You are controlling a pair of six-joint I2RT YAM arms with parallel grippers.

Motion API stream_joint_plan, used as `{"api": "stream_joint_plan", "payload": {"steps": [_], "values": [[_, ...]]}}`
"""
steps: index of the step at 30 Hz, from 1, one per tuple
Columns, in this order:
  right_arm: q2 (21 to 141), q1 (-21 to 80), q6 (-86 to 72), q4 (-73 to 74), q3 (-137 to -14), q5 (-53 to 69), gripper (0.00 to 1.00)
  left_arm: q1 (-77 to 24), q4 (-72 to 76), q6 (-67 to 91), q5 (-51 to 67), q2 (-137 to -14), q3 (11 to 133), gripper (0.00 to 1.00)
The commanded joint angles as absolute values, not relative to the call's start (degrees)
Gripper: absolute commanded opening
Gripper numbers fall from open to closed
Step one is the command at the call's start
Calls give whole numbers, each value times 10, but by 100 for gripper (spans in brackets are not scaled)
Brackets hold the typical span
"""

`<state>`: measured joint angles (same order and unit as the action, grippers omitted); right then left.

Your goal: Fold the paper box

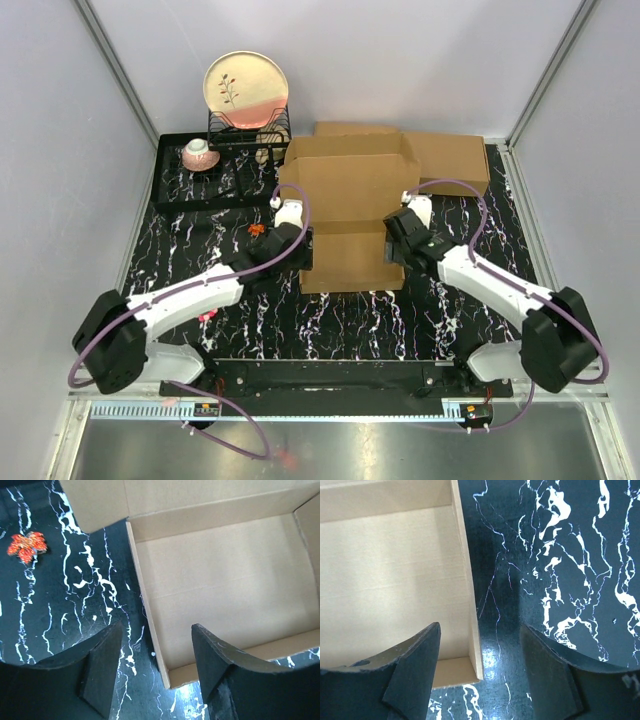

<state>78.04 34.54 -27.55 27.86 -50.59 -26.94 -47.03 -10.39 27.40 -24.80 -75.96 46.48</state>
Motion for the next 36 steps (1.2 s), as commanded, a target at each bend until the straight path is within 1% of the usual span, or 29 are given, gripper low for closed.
{"api": "stream_joint_plan", "payload": {"steps": [1,5,6,8,10,11,12,13,14,17,19,21,25,28,32,36], "values": [[719,345,-282,310,-543,-287,72,-471,-142,256,-265,-691,489,62],[673,345,-270,333,-551,-286,73,-470,-175,266,-329,-609,450,63],[654,345,-265,335,-549,-284,73,-466,-182,282,-371,-593,423,63],[634,346,-258,330,-538,-280,73,-452,-206,354,-402,-543,394,71],[607,346,-252,321,-527,-277,73,-397,-185,390,-382,-514,348,70],[599,346,-251,311,-515,-272,72,-349,-168,402,-361,-505,335,68],[592,346,-249,305,-510,-270,72,-325,-157,415,-330,-511,319,66],[590,345,-249,296,-505,-266,72,-300,-139,434,-311,-521,317,63],[591,345,-247,294,-501,-259,72,-257,-126,436,-267,-558,325,60],[594,345,-248,290,-503,-242,72,-222,-96,468,-232,-657,369,58],[593,345,-250,285,-503,-233,72,-220,-74,509,-236,-713,389,58],[588,345,-252,281,-501,-226,72,-221,-44,532,-238,-744,407,59],[584,345,-255,278,-501,-218,72,-220,-57,586,-265,-844,477,59],[579,345,-252,274,-498,-218,72,-218,-55,607,-277,-895,511,59],[576,345,-251,273,-500,-215,72,-214,-56,626,-261,-960,549,58],[570,346,-250,276,-500,-215,72,-211,-34,655,-255,-990,546,57]]}}
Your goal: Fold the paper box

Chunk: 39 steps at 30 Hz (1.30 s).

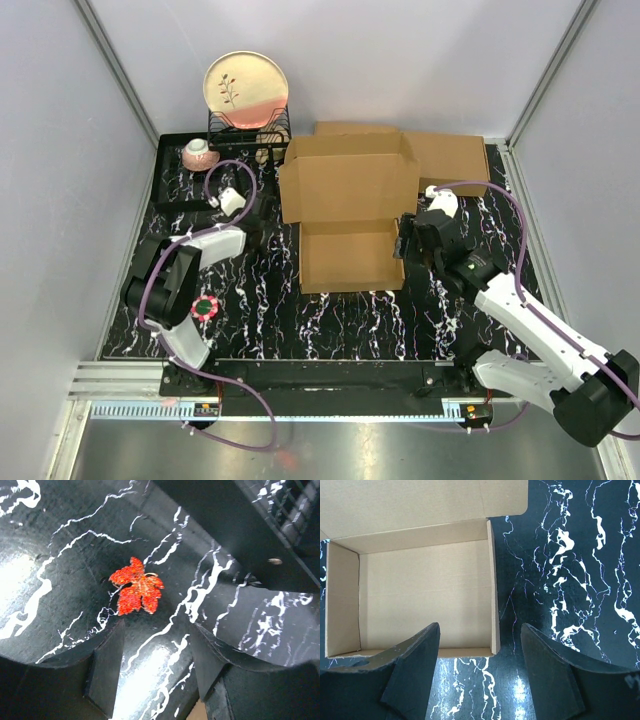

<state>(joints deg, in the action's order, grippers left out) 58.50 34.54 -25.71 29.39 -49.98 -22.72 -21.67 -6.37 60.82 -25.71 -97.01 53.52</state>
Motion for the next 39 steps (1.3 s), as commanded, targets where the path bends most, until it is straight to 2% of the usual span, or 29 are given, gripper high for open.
{"api": "stream_joint_plan", "payload": {"steps": [1,11,20,25,31,35,39], "values": [[570,345,-250,276,-498,-214,72,-207,-29,660,-254,-995,540,57],[577,345,-250,268,-494,-208,72,-183,22,719,-258,-999,502,56],[570,345,-251,271,-492,-206,72,-161,11,735,-245,-1023,504,49],[567,345,-253,273,-492,-202,72,-160,-11,729,-243,-1033,526,37],[558,345,-257,279,-494,-198,72,-160,-51,728,-246,-1049,555,34],[549,345,-255,282,-496,-199,72,-160,-63,730,-244,-1052,565,24],[542,345,-254,283,-490,-200,72,-159,-45,727,-238,-1041,544,10]]}}
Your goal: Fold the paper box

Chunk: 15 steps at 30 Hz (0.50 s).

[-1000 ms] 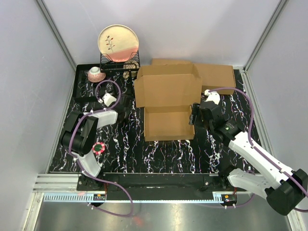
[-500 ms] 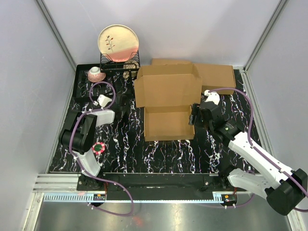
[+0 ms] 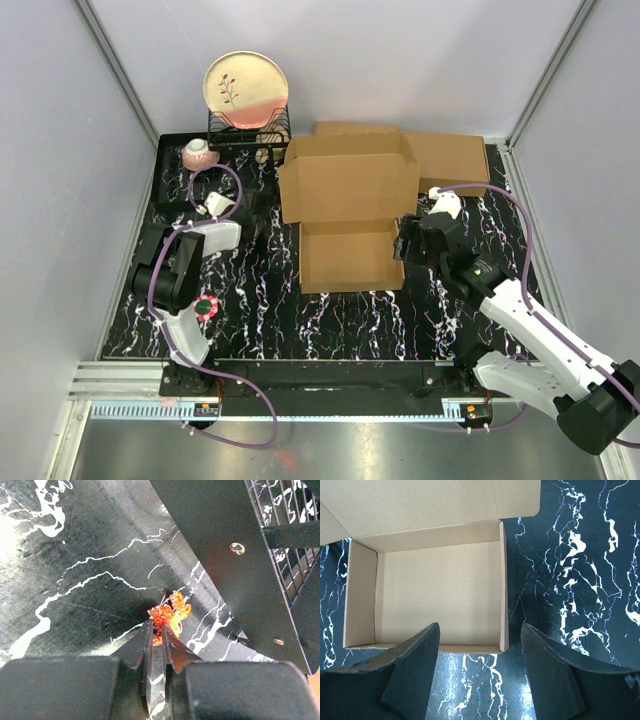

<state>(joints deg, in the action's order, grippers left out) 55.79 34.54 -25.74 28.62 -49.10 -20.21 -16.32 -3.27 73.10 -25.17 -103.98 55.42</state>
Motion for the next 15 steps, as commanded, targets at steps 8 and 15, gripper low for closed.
{"api": "stream_joint_plan", "payload": {"steps": [8,15], "values": [[540,345,-255,276,-486,-194,72,-156,-15,728,-214,-991,478,0],[533,345,-262,272,-478,-186,72,-159,-10,716,-193,-890,383,0]]}}
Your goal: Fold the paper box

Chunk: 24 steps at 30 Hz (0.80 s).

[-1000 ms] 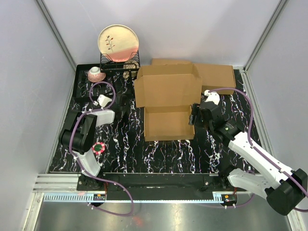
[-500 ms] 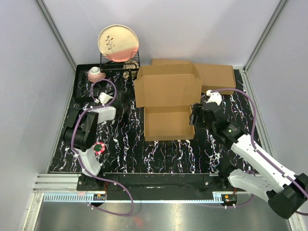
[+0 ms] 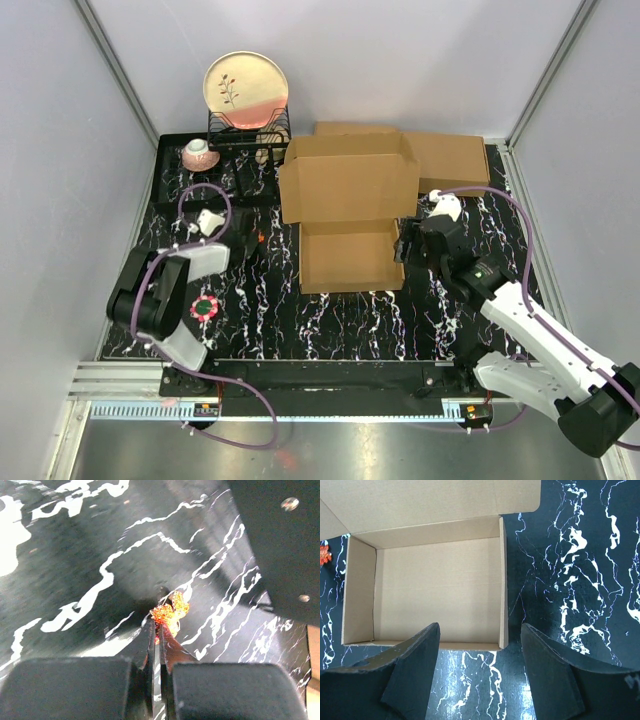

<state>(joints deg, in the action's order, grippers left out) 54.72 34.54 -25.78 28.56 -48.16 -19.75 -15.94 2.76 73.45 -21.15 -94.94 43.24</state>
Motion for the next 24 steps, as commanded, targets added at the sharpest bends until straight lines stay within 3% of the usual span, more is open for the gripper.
{"api": "stream_joint_plan", "payload": {"steps": [1,7,14,19,24], "values": [[533,346,-262,271,-478,-185,72,-158,-13,711,-193,-875,374,0],[535,345,-265,265,-479,-180,71,-160,-59,665,-208,-708,322,0],[533,345,-258,273,-506,-188,71,-213,-114,606,-229,-523,344,0],[527,346,-250,289,-526,-206,71,-316,-83,608,-202,-539,386,0],[514,345,-254,312,-541,-218,71,-407,-8,594,-164,-648,456,0]]}}
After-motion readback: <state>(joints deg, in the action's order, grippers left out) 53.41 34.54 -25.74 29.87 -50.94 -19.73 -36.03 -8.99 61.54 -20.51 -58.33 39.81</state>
